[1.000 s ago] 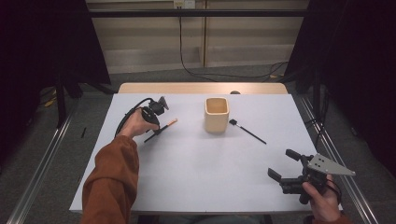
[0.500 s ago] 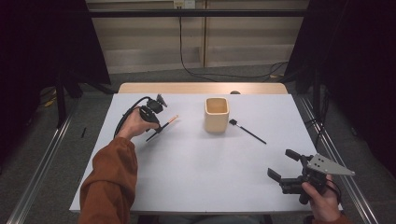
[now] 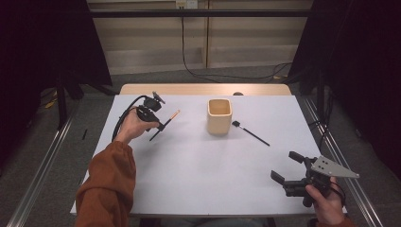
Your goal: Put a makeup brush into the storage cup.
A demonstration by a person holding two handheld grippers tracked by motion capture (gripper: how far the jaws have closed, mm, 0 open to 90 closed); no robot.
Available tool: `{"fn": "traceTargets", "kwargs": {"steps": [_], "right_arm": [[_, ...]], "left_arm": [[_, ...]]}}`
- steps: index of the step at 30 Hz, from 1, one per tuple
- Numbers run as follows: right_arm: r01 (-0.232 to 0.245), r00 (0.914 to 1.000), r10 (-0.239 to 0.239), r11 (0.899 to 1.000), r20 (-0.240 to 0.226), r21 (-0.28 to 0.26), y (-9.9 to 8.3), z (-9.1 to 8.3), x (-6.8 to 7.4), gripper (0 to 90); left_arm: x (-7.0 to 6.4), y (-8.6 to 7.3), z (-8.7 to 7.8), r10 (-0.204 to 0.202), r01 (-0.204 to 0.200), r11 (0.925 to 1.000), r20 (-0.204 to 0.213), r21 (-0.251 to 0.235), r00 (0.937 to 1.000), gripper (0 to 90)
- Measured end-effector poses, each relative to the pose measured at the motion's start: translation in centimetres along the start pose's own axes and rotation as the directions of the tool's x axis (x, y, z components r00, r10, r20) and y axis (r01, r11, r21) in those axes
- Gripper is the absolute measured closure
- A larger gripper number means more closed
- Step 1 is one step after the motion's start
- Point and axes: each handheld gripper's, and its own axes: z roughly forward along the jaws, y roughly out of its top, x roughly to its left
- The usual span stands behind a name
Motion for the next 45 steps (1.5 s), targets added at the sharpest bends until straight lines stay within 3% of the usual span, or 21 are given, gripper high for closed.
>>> {"fn": "traceTargets", "kwargs": {"steps": [6, 10, 18, 21, 26, 29, 32, 33, 38, 42, 45], "right_arm": [[-0.005, 1.0000, 0.005, 1.000, 0.001, 0.003, 0.0, 0.1, 0.0, 0.0], [-0.006, 1.0000, 0.006, 1.000, 0.003, 0.001, 0.0, 0.1, 0.1, 0.0], [-0.007, 1.0000, 0.007, 1.000, 0.002, 0.001, 0.0, 0.1, 0.1, 0.0], [-0.003, 1.0000, 0.003, 1.000, 0.002, 0.003, 0.0, 0.1, 0.1, 0.0], [-0.010, 0.9999, 0.010, 1.000, 0.005, 0.004, 0.0, 0.1, 0.0, 0.0], [-0.010, 0.9999, 0.010, 1.000, 0.005, 0.005, -0.1, 0.1, 0.0, 0.0], [-0.010, 0.9999, 0.010, 1.000, 0.005, 0.005, -0.1, 0.1, 0.0, 0.0], [-0.010, 0.9999, 0.010, 1.000, 0.005, 0.005, 0.0, 0.1, 0.0, 0.0], [-0.014, 0.9999, 0.014, 1.000, 0.007, 0.002, 0.0, 0.1, 0.0, 0.0], [-0.008, 1.0000, 0.008, 1.000, 0.005, 0.003, 0.0, 0.1, 0.0, 0.0], [-0.015, 0.9999, 0.015, 1.000, 0.007, 0.002, 0.0, 0.1, 0.0, 0.0]], "left_arm": [[0.0, -1.1, -0.2, -0.021, 0.021, 0.9975, -0.003, -0.067, 0.9998, 84.1], [0.2, -1.4, -1.0, -0.033, 0.029, 0.9934, -0.032, -0.110, 0.9989, 84.0], [0.4, -2.4, -1.3, -0.035, 0.031, 0.9878, -0.027, -0.153, 0.9990, 84.0], [0.5, -2.9, -1.4, -0.055, 0.051, 0.9799, -0.016, -0.193, 0.9983, 84.0], [0.7, -3.5, -1.7, -0.052, 0.051, 0.9763, 0.002, -0.211, 0.9987, 84.0], [0.8, -3.9, -2.0, -0.059, 0.059, 0.9663, 0.007, -0.251, 0.9982, 84.0], [0.6, -4.3, -2.1, -0.085, 0.090, 0.9482, 0.031, -0.305, 0.9959, 84.0], [0.7, -4.4, -2.1, -0.074, 0.078, 0.9502, 0.024, -0.302, 0.9970, 84.0], [0.3, -4.8, -2.5, -0.071, 0.077, 0.9286, 0.030, -0.363, 0.9970, 84.0], [0.0, -5.0, -2.9, -0.072, 0.082, 0.8983, 0.041, -0.432, 0.9966, 84.0], [-0.4, -5.3, -3.0, -0.063, 0.074, 0.8813, 0.039, -0.467, 0.9973, 84.0]]}}
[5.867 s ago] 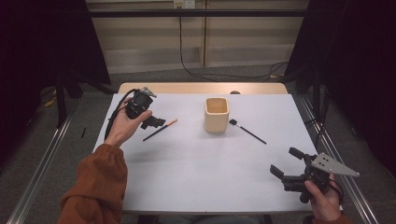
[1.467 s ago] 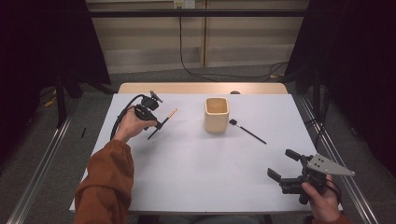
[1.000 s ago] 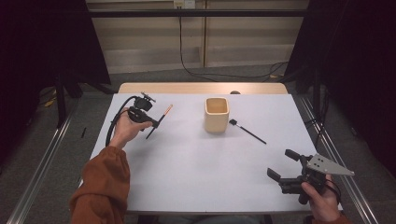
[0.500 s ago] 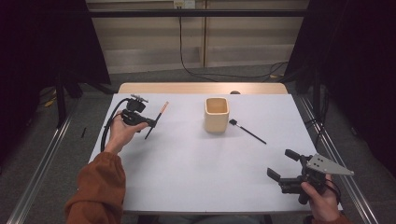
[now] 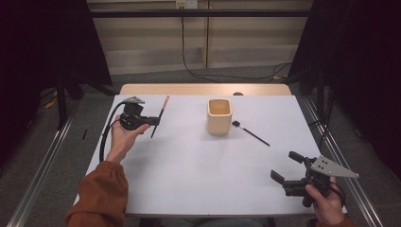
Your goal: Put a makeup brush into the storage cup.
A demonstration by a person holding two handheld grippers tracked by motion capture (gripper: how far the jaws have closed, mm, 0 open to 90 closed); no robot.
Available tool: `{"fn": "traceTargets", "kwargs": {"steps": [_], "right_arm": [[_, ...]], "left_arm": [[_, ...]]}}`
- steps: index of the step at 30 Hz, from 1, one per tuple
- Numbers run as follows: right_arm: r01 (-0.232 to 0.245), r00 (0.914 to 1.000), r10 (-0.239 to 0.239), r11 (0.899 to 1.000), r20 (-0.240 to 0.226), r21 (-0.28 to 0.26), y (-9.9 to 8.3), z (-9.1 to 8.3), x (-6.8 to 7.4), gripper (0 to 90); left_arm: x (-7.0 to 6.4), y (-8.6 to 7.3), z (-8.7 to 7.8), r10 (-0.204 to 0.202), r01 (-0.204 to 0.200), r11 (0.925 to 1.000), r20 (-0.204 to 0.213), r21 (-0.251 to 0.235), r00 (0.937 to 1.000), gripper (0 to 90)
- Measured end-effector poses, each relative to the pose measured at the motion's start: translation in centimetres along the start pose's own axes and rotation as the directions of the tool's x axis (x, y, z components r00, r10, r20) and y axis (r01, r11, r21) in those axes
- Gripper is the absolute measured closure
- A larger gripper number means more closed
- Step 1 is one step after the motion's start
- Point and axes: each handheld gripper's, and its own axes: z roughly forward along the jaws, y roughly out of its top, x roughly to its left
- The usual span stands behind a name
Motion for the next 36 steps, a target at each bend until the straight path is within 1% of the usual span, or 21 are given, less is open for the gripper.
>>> {"fn": "traceTargets", "kwargs": {"steps": [5, 6, 7, 8, 10, 11, 13, 18, 19, 20, 22, 24, 25, 26, 27, 30, 31, 33, 34, 36], "right_arm": [[0.006, 1.0000, -0.006, 1.000, -0.002, 0.002, 0.0, 0.0, 0.0, 0.0], [0.006, 1.0000, -0.006, 1.000, -0.003, 0.001, 0.0, 0.0, 0.0, 0.0], [0.005, 1.0000, -0.005, 1.000, -0.003, 0.000, 0.0, 0.0, 0.0, 0.0], [0.006, 1.0000, -0.006, 1.000, -0.004, 0.001, 0.0, 0.0, 0.0, 0.0], [0.005, 1.0000, -0.005, 1.000, -0.004, 0.000, 0.0, 0.0, 0.0, 0.0], [0.004, 1.0000, -0.004, 1.000, -0.003, 0.000, 0.0, 0.0, 0.0, 0.0], [0.004, 1.0000, -0.004, 1.000, -0.002, 0.000, 0.0, 0.0, 0.0, 0.0], [0.005, 1.0000, -0.005, 1.000, -0.002, 0.000, 0.0, 0.0, 0.0, 0.0], [0.005, 1.0000, -0.005, 1.000, -0.003, -0.001, 0.0, 0.0, 0.0, 0.0], [0.005, 1.0000, -0.005, 1.000, -0.002, 0.002, 0.0, 0.0, 0.1, 0.0], [0.007, 1.0000, -0.007, 1.000, -0.003, 0.001, 0.0, 0.0, 0.1, 0.0], [0.006, 1.0000, -0.006, 1.000, -0.003, 0.001, 0.0, 0.0, 0.1, 0.0], [0.003, 1.0000, -0.003, 1.000, -0.002, 0.000, 0.0, 0.0, 0.1, 0.0], [0.005, 1.0000, -0.005, 1.000, -0.003, -0.001, 0.0, 0.0, 0.0, 0.0], [0.004, 1.0000, -0.004, 1.000, -0.003, -0.002, 0.0, 0.0, 0.1, 0.0], [0.009, 1.0000, -0.009, 1.000, -0.004, -0.003, 0.0, 0.0, 0.1, 0.0], [0.008, 1.0000, -0.008, 1.000, -0.005, -0.003, 0.0, 0.0, 0.1, 0.0], [0.011, 0.9999, -0.011, 1.000, -0.006, -0.001, 0.0, 0.0, 0.1, 0.0], [0.013, 0.9999, -0.013, 1.000, -0.006, -0.003, 0.0, 0.0, 0.1, 0.0], [0.008, 0.9999, -0.008, 1.000, -0.007, -0.003, 0.0, 0.0, 0.1, 0.0]], "left_arm": [[-0.4, -0.4, -0.3, 0.002, -0.001, 0.9987, 0.012, -0.050, 0.9999, 84.0], [-0.4, -0.4, -0.4, 0.006, -0.005, 0.9983, 0.013, -0.059, 0.9999, 84.0], [-0.6, -0.4, -0.4, 0.002, -0.001, 0.9970, 0.023, -0.077, 0.9997, 84.0], [-0.7, -0.4, -0.5, 0.008, -0.006, 0.9963, 0.020, -0.086, 0.9998, 84.0], [-0.9, -0.4, -0.8, 0.010, -0.007, 0.9931, 0.027, -0.117, 0.9996, 84.0], [-1.0, -0.5, -0.8, 0.013, -0.010, 0.9919, 0.024, -0.126, 0.9996, 84.0], [-1.3, -0.5, -1.1, 0.029, -0.024, 0.9872, 0.031, -0.158, 0.9991, 84.0], [-2.1, -0.4, -1.7, 0.046, -0.035, 0.9813, 0.052, -0.189, 0.9976, 84.0], [-2.2, -0.4, -1.8, 0.052, -0.042, 0.9795, 0.045, -0.197, 0.9976, 84.0], [-2.3, -0.4, -1.9, 0.047, -0.036, 0.9781, 0.049, -0.205, 0.9977, 84.0], [-2.3, -0.5, -2.1, 0.054, -0.043, 0.9713, 0.038, -0.234, 0.9978, 84.0], [-2.4, -0.6, -2.3, 0.060, -0.053, 0.9674, 0.021, -0.248, 0.9980, 84.0], [-2.4, -0.7, -2.3, 0.059, -0.050, 0.9666, 0.029, -0.251, 0.9978, 84.0], [-2.4, -0.8, -2.4, 0.062, -0.053, 0.9666, 0.028, -0.251, 0.9977, 84.0], [-2.4, -0.8, -2.4, 0.067, -0.060, 0.9656, 0.019, -0.253, 0.9976, 84.0], [-2.3, -1.0, -2.7, 0.052, -0.041, 0.9606, 0.034, -0.275, 0.9981, 84.0], [-2.3, -1.1, -2.8, 0.054, -0.043, 0.9598, 0.033, -0.277, 0.9980, 84.0], [-2.4, -1.3, -3.0, 0.065, -0.055, 0.9598, 0.026, -0.275, 0.9975, 84.0], [-2.5, -1.5, -3.2, 0.076, -0.069, 0.9563, 0.015, -0.284, 0.9970, 84.0], [-2.8, -1.9, -3.4, 0.077, -0.066, 0.9545, 0.026, -0.291, 0.9967, 84.0]]}}
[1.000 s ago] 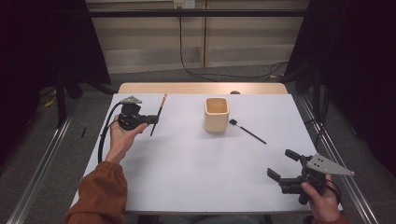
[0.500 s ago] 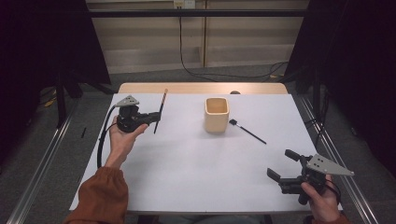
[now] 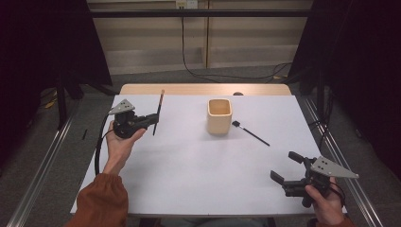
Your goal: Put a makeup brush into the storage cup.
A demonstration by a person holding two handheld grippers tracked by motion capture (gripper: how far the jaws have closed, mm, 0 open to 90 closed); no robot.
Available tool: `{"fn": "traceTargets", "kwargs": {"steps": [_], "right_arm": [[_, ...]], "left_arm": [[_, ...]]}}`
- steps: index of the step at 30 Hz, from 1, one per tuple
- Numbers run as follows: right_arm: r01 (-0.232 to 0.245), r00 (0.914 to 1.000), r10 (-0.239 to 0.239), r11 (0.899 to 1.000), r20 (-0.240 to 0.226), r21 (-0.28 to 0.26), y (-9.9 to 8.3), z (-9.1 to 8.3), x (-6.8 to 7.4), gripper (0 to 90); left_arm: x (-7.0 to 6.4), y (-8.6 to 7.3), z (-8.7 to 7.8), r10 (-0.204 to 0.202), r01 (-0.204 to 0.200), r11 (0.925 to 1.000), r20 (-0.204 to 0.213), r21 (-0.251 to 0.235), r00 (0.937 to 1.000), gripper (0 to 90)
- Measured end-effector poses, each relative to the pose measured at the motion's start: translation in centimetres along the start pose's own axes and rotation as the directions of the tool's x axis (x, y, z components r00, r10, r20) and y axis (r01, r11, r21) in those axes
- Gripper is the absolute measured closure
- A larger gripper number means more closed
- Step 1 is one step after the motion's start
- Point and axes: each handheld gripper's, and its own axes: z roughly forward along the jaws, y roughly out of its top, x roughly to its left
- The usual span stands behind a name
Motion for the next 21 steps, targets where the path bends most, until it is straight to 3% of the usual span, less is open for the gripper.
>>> {"fn": "traceTargets", "kwargs": {"steps": [3, 13, 21], "right_arm": [[0.003, 1.0000, -0.003, 1.000, -0.002, 0.000, 0.0, 0.0, 0.0, 0.0], [0.005, 1.0000, -0.005, 1.000, -0.005, 0.002, 0.0, 0.1, 0.0, 0.0], [0.005, 1.0000, -0.005, 1.000, -0.008, 0.004, 0.0, 0.2, 0.1, 0.0]], "left_arm": [[-0.6, -0.1, -0.2, 0.029, -0.029, 0.9995, -0.001, 0.009, 0.9996, 84.0], [-1.9, -0.9, -1.3, 0.024, -0.023, 0.9993, 0.029, -0.029, 0.9993, 84.0], [-3.1, -1.7, -1.0, 0.063, -0.062, 0.9979, 0.062, -0.019, 0.9961, 84.0]]}}
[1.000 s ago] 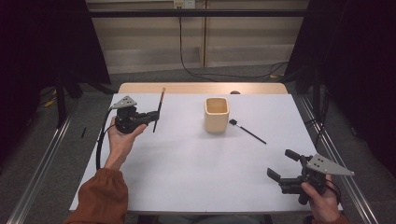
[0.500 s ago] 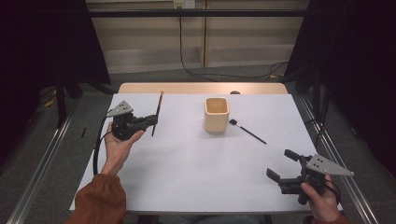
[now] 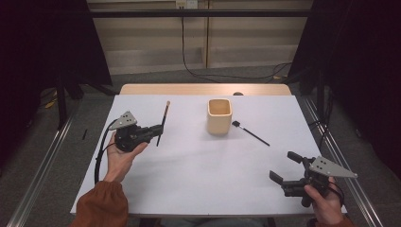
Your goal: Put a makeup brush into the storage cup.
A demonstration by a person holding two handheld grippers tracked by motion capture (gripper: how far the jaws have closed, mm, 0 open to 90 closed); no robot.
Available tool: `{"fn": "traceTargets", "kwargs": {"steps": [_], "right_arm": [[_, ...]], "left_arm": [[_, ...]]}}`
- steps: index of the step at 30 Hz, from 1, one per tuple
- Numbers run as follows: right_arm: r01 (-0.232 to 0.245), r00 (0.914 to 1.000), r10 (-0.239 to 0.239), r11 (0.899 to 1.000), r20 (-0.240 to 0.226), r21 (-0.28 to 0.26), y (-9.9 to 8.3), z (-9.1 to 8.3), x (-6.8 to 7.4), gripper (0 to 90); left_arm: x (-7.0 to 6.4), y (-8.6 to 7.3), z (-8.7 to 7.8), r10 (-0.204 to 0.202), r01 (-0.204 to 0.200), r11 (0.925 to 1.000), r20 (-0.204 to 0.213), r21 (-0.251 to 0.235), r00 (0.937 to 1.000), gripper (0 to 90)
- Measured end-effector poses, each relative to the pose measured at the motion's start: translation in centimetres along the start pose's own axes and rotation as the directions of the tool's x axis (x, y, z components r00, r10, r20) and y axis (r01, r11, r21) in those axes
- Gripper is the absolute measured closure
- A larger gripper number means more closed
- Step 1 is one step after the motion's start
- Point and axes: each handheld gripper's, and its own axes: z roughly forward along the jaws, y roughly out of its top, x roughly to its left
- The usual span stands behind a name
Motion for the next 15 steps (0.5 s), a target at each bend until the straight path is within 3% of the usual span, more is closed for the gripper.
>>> {"fn": "traceTargets", "kwargs": {"steps": [2, 7, 10, 15], "right_arm": [[0.000, 1.0000, 0.000, 1.000, 0.002, -0.002, 0.0, 0.0, 0.0, 0.0], [-0.002, 1.0000, 0.002, 1.000, 0.001, 0.000, 0.0, 0.0, 0.0, 0.0], [0.011, 0.9999, -0.011, 1.000, -0.012, -0.001, 0.0, 0.1, 0.3, 0.0], [0.017, 0.9994, -0.016, 1.000, -0.030, 0.003, 0.1, 0.5, 0.5, 0.0]], "left_arm": [[-0.4, 0.0, 0.1, -0.004, 0.004, 0.9998, 0.022, -0.017, 0.9998, 83.9], [-1.3, 0.0, 0.2, 0.011, -0.011, 0.9999, 0.029, -0.012, 0.9995, 84.0], [-1.6, -0.2, 0.2, -0.012, 0.014, 0.9996, 0.038, -0.026, 0.9992, 84.0], [-2.4, -0.4, 0.2, 0.001, 0.001, 0.9997, 0.067, -0.023, 0.9978, 83.9]]}}
